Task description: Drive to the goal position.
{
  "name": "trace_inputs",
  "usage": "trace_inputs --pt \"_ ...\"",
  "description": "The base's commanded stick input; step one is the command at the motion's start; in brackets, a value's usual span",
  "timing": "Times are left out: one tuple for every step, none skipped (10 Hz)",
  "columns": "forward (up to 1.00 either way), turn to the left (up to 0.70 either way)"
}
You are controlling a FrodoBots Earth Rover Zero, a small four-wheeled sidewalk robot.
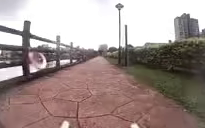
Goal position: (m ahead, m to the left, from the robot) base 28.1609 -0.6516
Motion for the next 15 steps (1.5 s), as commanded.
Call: trace_inputs --pt "0.70 0.00" --pt "0.70 0.00" --pt "0.70 0.00" --pt "0.70 0.00" --pt "0.70 0.00" --pt "0.70 0.00" --pt "0.70 0.00" --pt "0.70 0.00" --pt "0.70 0.00" --pt "0.70 0.00" --pt "0.70 0.00" --pt "0.70 0.00" --pt "0.70 0.00" --pt "0.70 0.00" --pt "0.70 0.00"
